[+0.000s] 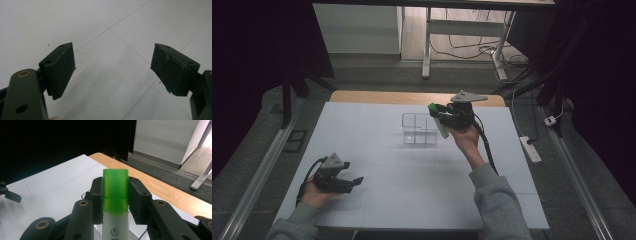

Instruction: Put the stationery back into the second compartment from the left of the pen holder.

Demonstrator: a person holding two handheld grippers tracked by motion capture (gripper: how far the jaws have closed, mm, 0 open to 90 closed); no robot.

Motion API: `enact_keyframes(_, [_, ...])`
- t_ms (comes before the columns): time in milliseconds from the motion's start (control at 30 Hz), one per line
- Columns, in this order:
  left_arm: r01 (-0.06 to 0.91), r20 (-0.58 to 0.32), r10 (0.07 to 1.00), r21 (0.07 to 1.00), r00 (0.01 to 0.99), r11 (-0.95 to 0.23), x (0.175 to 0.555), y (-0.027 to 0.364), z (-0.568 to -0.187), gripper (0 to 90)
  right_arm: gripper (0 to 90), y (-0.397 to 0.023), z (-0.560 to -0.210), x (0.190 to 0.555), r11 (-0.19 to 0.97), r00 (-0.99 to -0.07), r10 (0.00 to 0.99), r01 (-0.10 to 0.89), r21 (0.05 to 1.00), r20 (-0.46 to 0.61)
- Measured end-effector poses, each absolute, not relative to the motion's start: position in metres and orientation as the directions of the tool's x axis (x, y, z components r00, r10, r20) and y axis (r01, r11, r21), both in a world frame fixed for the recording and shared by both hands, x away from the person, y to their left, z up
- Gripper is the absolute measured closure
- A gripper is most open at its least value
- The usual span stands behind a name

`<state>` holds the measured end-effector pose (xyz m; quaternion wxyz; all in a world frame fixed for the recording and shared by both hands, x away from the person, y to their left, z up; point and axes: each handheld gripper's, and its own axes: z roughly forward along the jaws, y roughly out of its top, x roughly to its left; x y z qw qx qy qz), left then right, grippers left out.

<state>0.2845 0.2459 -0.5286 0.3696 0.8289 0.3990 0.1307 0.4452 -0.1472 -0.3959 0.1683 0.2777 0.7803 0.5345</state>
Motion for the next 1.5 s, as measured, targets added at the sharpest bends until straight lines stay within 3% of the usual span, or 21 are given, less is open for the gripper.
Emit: enact_keyframes(1500, [0.568,-0.089,0.759,0.72,0.645,-0.398,0.286,0.249,-0.529,19.2,66.3,-0.106,-0.407,0.493,0.187,-0.783,0.616,0.257,0.948,0.091])
